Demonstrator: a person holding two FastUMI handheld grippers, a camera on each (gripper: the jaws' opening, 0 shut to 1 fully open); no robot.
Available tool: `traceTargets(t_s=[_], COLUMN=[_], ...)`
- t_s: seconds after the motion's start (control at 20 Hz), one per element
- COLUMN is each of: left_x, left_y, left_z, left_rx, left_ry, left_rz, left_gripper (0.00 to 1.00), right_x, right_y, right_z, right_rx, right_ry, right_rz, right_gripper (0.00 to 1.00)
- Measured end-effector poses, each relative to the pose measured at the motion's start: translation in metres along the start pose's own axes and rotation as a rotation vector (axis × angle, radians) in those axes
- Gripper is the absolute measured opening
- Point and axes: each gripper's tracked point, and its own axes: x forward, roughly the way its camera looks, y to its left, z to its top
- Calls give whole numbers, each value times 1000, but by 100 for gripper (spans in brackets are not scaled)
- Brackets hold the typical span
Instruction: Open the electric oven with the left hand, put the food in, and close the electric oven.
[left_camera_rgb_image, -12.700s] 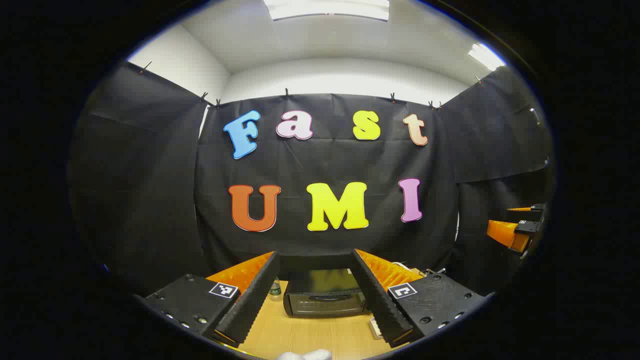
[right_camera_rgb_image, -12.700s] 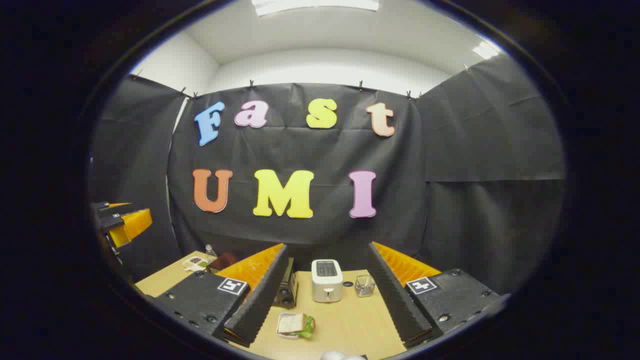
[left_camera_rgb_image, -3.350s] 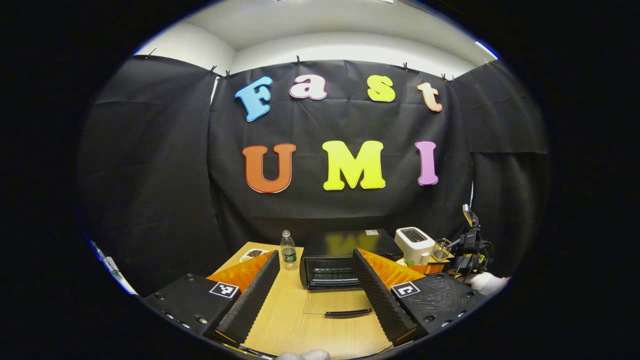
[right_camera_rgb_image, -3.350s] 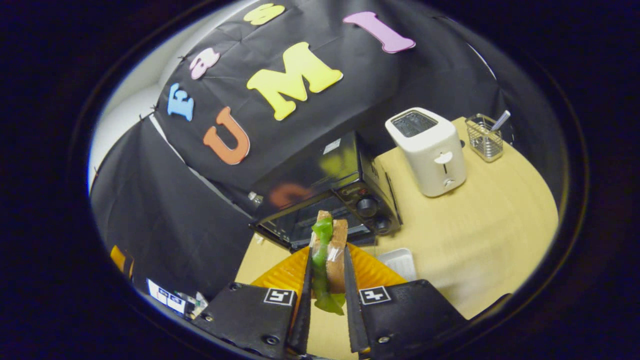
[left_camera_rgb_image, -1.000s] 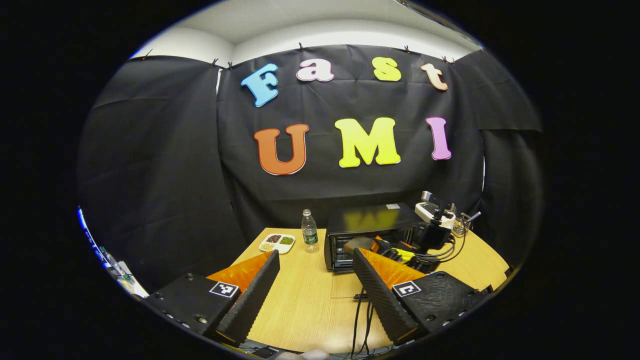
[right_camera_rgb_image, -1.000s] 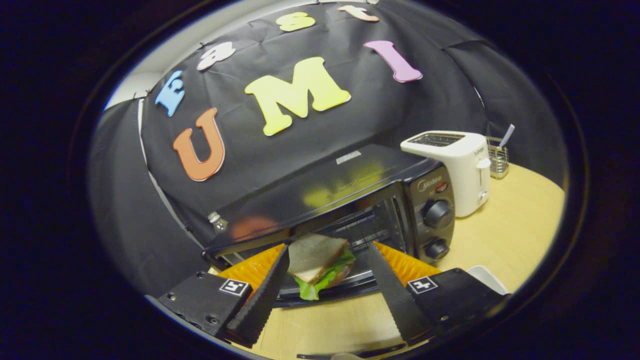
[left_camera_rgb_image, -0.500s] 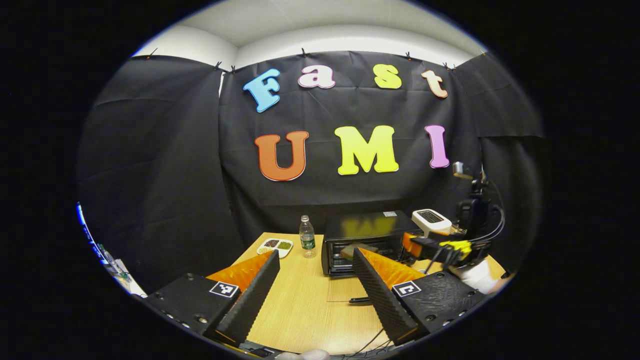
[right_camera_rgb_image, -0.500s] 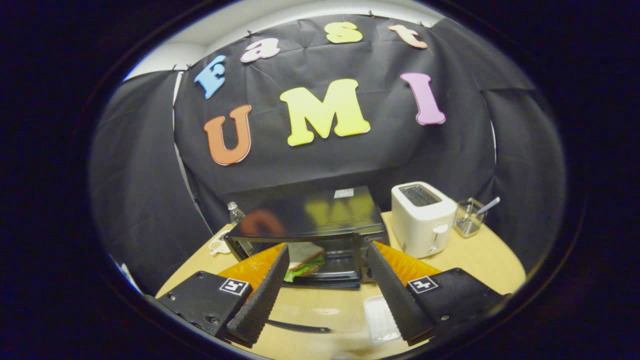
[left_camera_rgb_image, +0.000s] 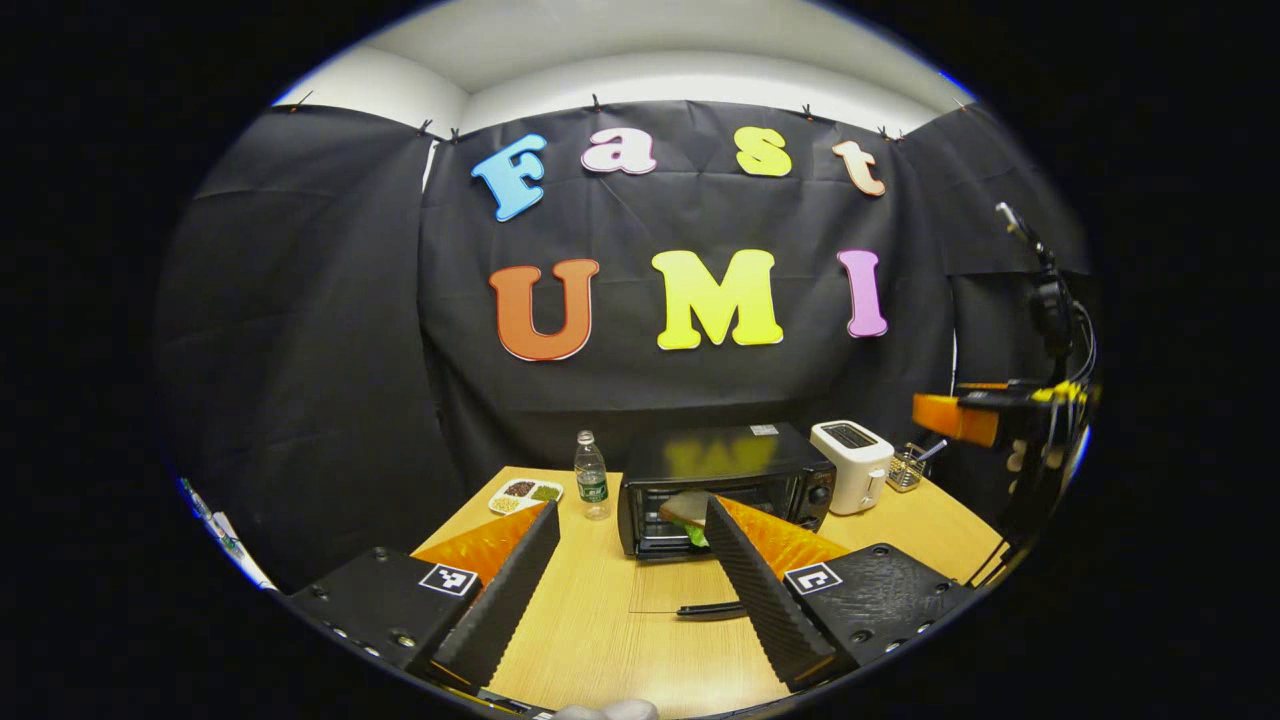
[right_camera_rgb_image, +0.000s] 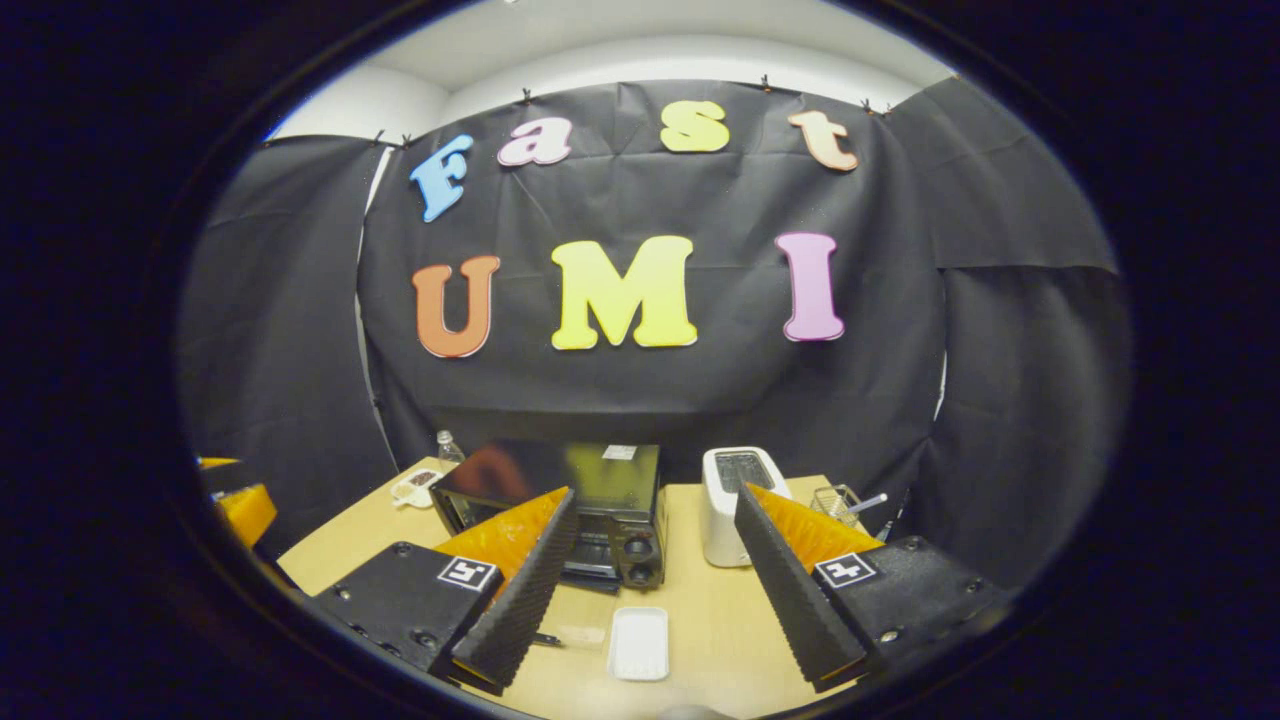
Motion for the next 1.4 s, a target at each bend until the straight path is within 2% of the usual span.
traceTargets(t_s=[0.05, 0.25, 0.3, 0.35, 0.4, 0.45, 0.6, 0.65, 0.75, 0.8, 0.85, 0.9, 0.95, 1.0, 1.4], left_x=[5, 18, 20, 22, 25, 28, 38, 41, 44, 45, 48, 50, 53, 58, 87], left_y=[-5, -24, -28, -32, -38, -42, -48, -51, -60, -65, -68, -72, -77, -83, -114], left_z=[-9, -38, -46, -50, -57, -62, -75, -76, -89, -92, -98, -108, -117, -131, -238], left_rx=[1, -16, -15, -24, -34, -37, -6, -4, -14, -14, -5, -3, -6, -5, -44], left_ry=[13, 44, 55, 55, 68, 76, 104, 98, 123, 125, 137, 150, 155, 175, 374], left_rz=[-6, -54, -63, -82, -99, -114, -138, -145, -168, -176, -177, -184, -184, -190, -169], left_gripper=[96, 96, 96, 96, 96, 96, 96, 96, 96, 96, 96, 96, 96, 96, 96], right_x=[-4, -25, -31, -37, -43, -49, -71, -75, -80, -81, -83, -81, -80, -78, -66], right_y=[-4, -21, -26, -28, -29, -33, -45, -47, -59, -64, -67, -68, -71, -77, -85], right_z=[4, 21, 23, 26, 32, 38, 59, 59, 55, 55, 54, 51, 49, 44, 25], right_rx=[-4, -23, -23, -22, -30, -47, -72, -65, -45, -33, -20, -13, -14, -17, -19], right_ry=[-3, -35, -35, -36, -49, -50, -121, -123, -106, -105, -96, -94, -82, -74, 18], right_rz=[-8, -61, -79, -91, -101, -121, -176, -180, -205, -215, -219, -213, -218, -223, -225], right_gripper=[100, 100, 89, 100, 90, 100, 100, 92, 92, 100, 100, 93, 92, 100, 100])
